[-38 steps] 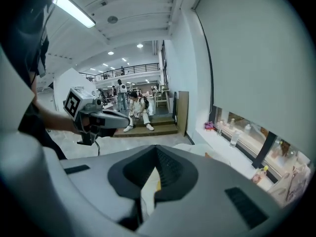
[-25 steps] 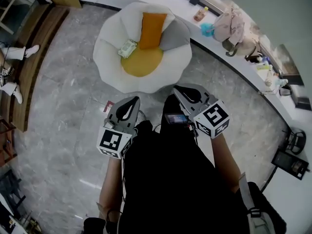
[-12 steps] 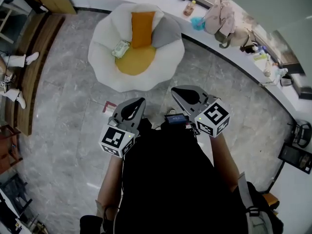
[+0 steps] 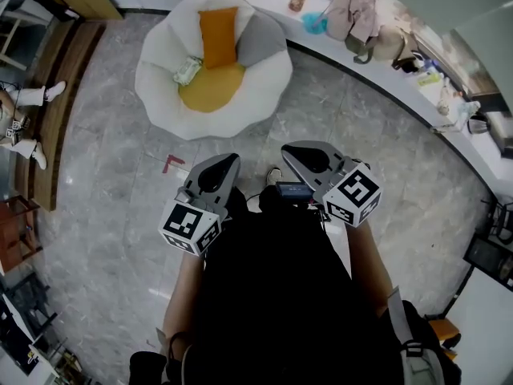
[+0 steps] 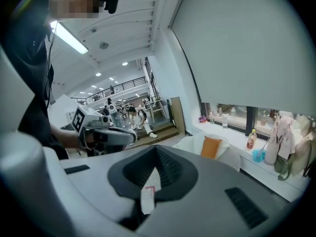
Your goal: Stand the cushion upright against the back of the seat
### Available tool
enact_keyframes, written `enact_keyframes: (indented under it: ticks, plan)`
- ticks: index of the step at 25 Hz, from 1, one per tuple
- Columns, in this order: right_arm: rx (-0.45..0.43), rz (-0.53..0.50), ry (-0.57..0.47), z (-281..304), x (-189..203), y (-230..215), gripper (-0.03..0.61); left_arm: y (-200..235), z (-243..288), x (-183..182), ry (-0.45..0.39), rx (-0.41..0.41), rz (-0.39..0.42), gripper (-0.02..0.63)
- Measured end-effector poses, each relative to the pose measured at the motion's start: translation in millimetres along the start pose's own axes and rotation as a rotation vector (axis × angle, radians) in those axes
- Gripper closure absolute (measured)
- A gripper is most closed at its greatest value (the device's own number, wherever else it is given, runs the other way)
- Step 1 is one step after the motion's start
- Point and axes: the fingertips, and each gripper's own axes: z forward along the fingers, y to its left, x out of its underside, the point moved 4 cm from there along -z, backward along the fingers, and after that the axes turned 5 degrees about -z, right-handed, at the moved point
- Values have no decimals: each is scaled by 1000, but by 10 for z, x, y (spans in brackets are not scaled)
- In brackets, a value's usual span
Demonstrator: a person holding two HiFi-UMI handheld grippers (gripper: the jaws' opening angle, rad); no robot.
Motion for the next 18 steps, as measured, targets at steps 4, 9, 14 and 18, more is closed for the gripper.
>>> enact_keyframes:
  ticks: [4,9,14,18]
  plan:
    - [-17,6,5,-244,192,-69,563,-235,77,141,10,-28,-8,601]
    - [-8,11,-2,-458,309,-143,563,-402,108,217,17,-61,-10,601]
    - [5,2,-13,-574,363,-130,563,-495,97,273,17,-66,1,600]
    - [6,0,-13,-658,407,-126,563,-575,125,305,16,-67,-5,600]
